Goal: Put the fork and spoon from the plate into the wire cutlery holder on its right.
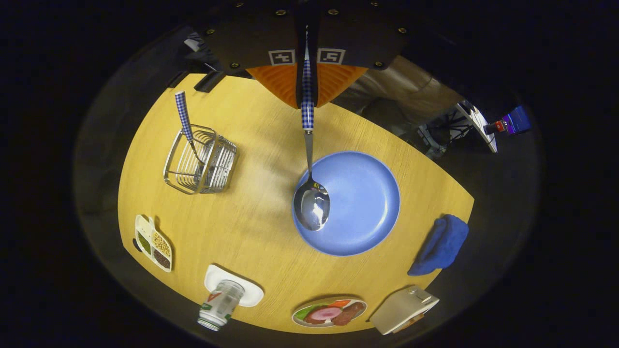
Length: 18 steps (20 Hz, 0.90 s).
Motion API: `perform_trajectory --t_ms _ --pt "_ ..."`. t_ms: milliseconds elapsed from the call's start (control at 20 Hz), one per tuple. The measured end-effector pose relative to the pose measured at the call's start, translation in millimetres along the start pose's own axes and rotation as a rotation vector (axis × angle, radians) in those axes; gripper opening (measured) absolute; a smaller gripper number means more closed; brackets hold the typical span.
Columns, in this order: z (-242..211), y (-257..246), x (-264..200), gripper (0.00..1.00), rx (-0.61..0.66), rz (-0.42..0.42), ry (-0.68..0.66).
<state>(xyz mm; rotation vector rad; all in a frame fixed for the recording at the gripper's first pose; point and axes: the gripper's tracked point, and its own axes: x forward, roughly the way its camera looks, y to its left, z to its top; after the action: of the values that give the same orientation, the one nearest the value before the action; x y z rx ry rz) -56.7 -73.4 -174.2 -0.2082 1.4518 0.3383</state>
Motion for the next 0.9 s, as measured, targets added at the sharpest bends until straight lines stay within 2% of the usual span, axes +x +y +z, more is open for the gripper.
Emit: perform_trajectory --t_ms 250,550,900 --pt "-27.1 -37.4 -18.0 0.02 0.103 0.035 0.028" --pt "-53.8 -78.5 -20.2 0.02 0.193 0.03 0.105" --pt "-54.8 -92.4 -16.9 0.02 0.212 0.05 0.166"
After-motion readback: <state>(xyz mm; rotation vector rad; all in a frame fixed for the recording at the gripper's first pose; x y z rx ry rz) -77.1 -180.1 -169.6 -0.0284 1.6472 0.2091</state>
